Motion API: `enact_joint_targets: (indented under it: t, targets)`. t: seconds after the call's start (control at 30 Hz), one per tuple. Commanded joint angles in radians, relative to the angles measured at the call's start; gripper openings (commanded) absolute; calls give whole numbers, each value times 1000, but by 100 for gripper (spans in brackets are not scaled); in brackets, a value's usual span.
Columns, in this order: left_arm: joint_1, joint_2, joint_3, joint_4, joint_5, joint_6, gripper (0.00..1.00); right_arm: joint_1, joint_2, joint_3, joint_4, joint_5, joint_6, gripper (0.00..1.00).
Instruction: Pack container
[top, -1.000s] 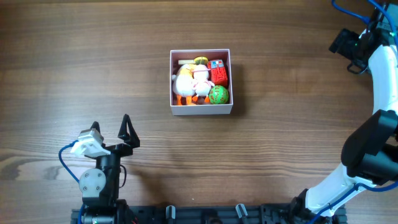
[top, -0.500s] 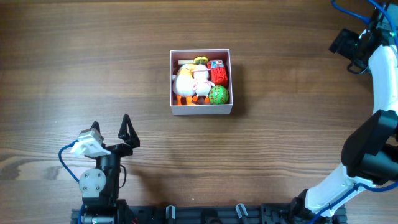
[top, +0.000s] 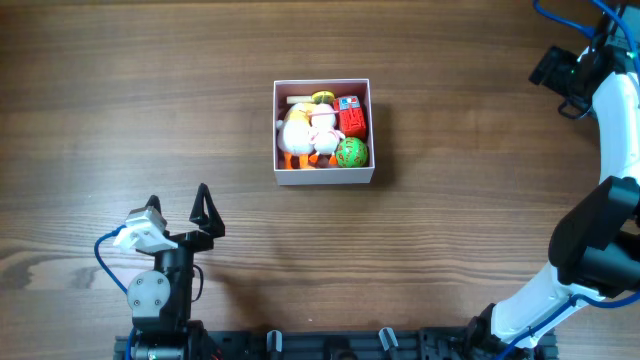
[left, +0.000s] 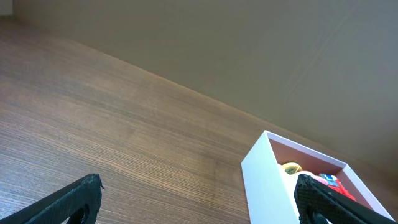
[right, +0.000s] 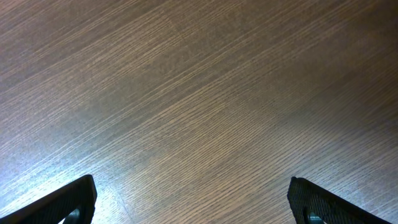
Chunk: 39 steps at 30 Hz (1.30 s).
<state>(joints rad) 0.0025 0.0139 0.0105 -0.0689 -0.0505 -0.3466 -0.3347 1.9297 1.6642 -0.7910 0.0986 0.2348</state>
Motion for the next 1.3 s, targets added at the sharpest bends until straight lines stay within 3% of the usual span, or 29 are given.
enact_joint_targets:
  t: [0.0,0.93,1.27]
  targets:
    - [8,-11,-5,0,9,1,100,1,1,-2,2,17,11,100]
    - [8,-11,-5,0,9,1,100,10,-10,-2,1,18,0,100]
    - [8,-11,-5,0,9,2,100,98,-263,-2,14,40,-32,100]
